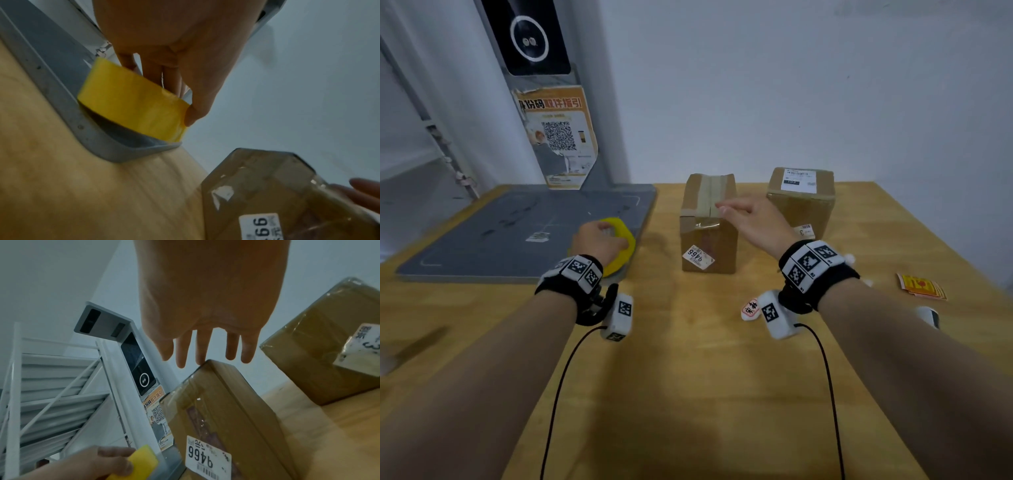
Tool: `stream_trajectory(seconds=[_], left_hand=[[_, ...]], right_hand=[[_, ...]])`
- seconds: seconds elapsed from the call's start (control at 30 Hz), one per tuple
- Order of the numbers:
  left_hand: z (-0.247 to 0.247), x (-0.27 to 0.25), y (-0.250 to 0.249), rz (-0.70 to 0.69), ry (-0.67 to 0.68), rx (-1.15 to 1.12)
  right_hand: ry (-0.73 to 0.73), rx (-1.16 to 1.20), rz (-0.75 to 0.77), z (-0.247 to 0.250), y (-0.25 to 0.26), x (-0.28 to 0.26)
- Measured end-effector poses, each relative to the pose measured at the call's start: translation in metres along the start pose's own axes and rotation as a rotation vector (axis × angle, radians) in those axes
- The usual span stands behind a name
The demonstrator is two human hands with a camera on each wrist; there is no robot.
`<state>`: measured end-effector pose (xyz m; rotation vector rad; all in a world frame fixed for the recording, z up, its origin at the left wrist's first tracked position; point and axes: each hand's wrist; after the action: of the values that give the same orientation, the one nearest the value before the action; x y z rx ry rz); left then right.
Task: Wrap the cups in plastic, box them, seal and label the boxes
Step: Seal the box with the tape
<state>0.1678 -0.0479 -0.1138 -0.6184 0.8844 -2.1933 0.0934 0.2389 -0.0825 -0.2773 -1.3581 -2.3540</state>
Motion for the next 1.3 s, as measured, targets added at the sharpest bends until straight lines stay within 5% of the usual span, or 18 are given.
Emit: stream_trajectory(seconds=[0.2, 0.33, 0.47, 0.7, 1.17, 1.3], left_hand=[[-0.027, 0.01, 0.001, -0.091, 0.047, 0.17], [-0.038, -0.004, -0.04, -0.281, -0.023, -0.272], [-0.056, -0.031, -0.079, -0.159, 0.287, -0.636], [-0.079, -0.025, -0.072, -0.174, 0.258, -0.662], [-0.086, -0.02, -0.051, -0.531, 0.192, -0.464], [-0.084, -0.02, -0.049, -0.556, 0.23, -0.423]], right_hand=[[-0.032, 0.08, -0.025, -0.024, -0.022, 0.019], [-0.099, 0.148, -0.036, -0.032, -0.025, 0.025], [-0.148, 0.091, 0.006, -0.04, -0.026, 0.031], [-0.122, 0.02, 0.055, -0.042, -0.04, 0.042], [0.017, -0.003, 0.117, -0.031, -0.044, 0.03], [-0.05, 0.079, 0.1, -0.033, -0.042, 0.031]])
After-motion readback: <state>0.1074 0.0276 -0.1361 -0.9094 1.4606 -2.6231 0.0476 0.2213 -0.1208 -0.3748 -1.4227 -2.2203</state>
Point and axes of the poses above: each hand's wrist, its own x-axis towards the middle knuckle, its own z-axis out of the back of the hand, y = z × x, and after that the axes turned 11 degrees about -y, right-handed
